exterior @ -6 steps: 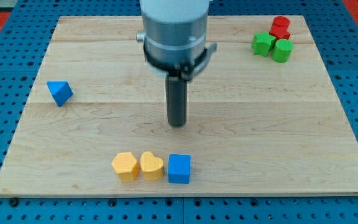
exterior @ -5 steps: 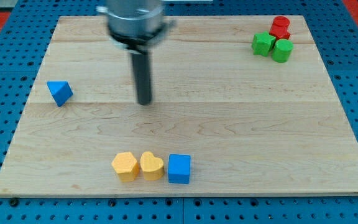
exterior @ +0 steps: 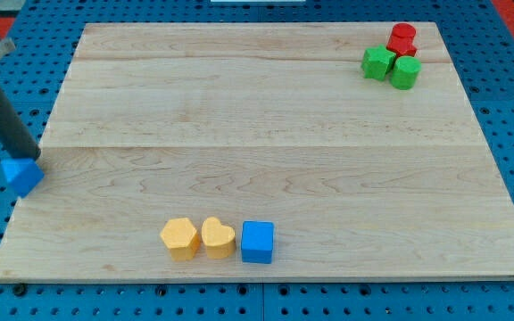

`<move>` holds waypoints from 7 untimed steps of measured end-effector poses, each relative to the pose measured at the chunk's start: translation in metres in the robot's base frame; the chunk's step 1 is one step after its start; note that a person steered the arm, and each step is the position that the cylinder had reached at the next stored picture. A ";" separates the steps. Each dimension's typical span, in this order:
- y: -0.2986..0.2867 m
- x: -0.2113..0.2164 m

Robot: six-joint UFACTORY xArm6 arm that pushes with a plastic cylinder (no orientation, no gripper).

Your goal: Move blue triangle right to the blue cube

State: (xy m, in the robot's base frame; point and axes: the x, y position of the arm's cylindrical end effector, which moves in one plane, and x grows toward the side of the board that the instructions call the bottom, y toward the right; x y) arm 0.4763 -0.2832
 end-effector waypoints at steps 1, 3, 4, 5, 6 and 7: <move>0.029 0.022; 0.036 -0.026; -0.021 -0.035; -0.022 -0.029; -0.020 0.035; -0.010 0.061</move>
State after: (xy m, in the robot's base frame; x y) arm 0.5377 -0.2930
